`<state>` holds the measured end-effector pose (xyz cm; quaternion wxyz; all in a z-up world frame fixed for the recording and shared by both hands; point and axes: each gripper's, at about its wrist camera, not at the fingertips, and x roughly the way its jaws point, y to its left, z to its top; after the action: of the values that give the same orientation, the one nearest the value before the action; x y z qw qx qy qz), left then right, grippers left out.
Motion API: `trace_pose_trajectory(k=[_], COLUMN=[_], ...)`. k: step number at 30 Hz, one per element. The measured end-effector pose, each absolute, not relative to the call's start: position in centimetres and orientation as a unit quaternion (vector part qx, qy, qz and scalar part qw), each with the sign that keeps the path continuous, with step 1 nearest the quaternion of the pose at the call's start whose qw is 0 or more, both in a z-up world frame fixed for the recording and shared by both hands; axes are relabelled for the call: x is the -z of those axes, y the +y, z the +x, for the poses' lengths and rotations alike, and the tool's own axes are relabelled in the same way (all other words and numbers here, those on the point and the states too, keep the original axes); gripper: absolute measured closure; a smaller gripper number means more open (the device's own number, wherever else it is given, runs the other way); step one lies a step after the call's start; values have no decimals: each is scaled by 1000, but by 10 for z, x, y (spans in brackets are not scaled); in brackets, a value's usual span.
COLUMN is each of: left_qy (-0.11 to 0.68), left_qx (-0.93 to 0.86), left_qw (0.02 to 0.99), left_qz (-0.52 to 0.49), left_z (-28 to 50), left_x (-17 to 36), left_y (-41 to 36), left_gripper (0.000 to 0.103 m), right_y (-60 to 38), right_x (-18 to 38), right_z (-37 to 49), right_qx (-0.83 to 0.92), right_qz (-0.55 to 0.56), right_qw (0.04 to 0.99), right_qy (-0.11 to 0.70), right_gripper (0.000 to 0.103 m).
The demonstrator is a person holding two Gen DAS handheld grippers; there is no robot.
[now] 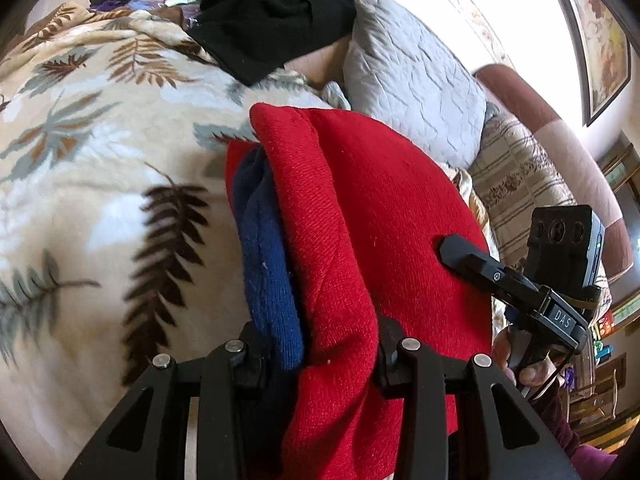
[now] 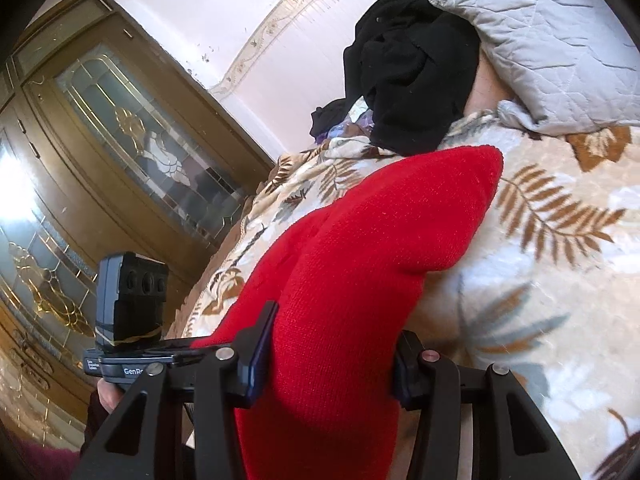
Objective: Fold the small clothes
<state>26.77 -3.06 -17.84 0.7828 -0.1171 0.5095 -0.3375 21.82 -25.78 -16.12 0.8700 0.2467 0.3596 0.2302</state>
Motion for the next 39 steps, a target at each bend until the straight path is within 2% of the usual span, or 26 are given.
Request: trace_pose_trajectory(k=[7,12,16,25,28,32,39], left_qy=[529,550,552,516,495,475,449], left_qx=[331,317,314,273,251,230,212], left_qw=[776,770,770,812,830,845,858], left_qz=[-89,-70,-69,9,50,88,129], left_z=[235,235,237,226,220,214,205], left_x=[192,206,205,190,189,191,192], left_y=[-63,-73,-69,-73,-77,-85,-93], left_gripper=[64,63,56,49,44,42,42], right_y=[-281,-297,-316,-300,-302,-296,-278], right_x=[174,205,212,163,150,147,192], right_z=[196,199,200,176,167,167,190], right_qx=[-234,-212,-192,-132,-118,-107,-95], right_qz=[241,247,275,141,142,158,135], right_qw=[861,837,819,880,899,910,882], right_qy=[381,439,465,434,397,368,442], right_gripper=[52,51,42,42,42,43,44])
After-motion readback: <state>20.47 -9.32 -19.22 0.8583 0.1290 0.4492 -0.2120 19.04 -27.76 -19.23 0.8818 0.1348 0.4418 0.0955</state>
